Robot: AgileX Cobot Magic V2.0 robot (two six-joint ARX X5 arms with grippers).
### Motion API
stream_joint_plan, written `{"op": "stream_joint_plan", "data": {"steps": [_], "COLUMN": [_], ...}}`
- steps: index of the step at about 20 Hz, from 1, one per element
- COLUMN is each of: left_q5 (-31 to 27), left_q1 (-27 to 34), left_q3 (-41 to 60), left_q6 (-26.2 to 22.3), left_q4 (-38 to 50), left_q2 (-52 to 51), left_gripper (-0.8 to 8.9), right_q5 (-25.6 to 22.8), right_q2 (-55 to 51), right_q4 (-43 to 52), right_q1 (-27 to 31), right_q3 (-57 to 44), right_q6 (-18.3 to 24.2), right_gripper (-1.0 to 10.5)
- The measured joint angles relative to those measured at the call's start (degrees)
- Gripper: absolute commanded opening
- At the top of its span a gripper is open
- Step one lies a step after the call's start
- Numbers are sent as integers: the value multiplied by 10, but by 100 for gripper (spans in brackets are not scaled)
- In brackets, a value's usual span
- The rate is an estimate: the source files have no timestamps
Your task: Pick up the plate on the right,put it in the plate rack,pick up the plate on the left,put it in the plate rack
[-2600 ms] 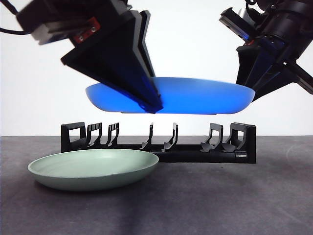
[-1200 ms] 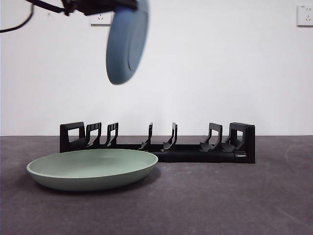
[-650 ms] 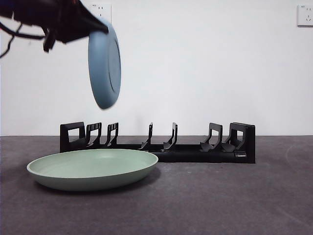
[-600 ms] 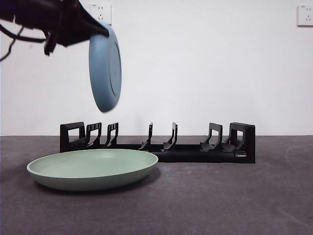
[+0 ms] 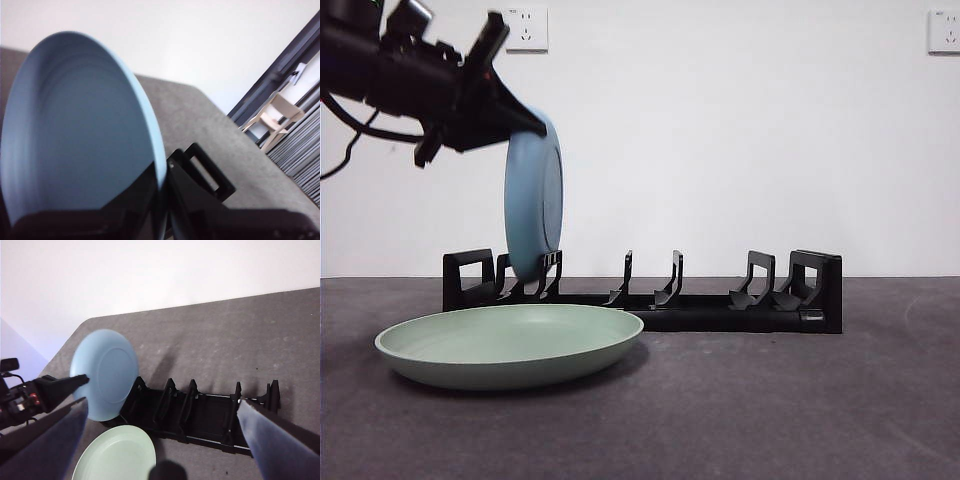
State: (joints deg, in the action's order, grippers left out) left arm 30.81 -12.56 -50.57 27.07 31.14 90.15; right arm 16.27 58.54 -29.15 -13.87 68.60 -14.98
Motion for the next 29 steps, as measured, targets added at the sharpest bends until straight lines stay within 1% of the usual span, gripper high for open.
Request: {"op": "stream_joint_plan", "data": {"steps": [4, 5, 6, 10, 11, 13, 16, 18, 23, 27, 29], "left_q5": [-30, -38, -42, -45, -45, -39, -12, 5, 30, 29, -2], "left_q1": [-2, -3, -4, -4, -4, -4, -4, -4, -12, -28, -44], "left_q3": [0, 0, 0, 0, 0, 0, 0, 0, 0, 0, -7], "left_q6": [0, 0, 0, 0, 0, 0, -7, -24, -76, -140, -207], "left_q4": [-22, -28, -33, -34, -34, -34, -34, -36, -44, -92, -170], "left_q2": [4, 4, 4, 4, 4, 4, 4, -3, -66, -151, -212], "left_gripper": [1, 9, 37, 350, 374, 375, 375, 375, 375, 374, 374], "right_q5": [0, 0, 0, 2, 2, 2, 2, 4, 55, 62, 62], "right_q2": [0, 0, 0, 2, 5, 11, 24, 36, 70, 113, 151], "right_q4": [0, 0, 0, -8, -12, -22, -41, -56, -87, -108, -114], "right_q1": [0, 0, 0, 0, 0, 0, -1, -5, -19, -45, -72], "right_q3": [0, 0, 0, 0, 0, 0, 0, 0, 0, 0, 0], "right_q6": [0, 0, 0, 0, 0, 0, 0, 0, 0, 3, 5], "right_gripper": [500, 500, 500, 500, 500, 500, 500, 500, 500, 500, 499]}}
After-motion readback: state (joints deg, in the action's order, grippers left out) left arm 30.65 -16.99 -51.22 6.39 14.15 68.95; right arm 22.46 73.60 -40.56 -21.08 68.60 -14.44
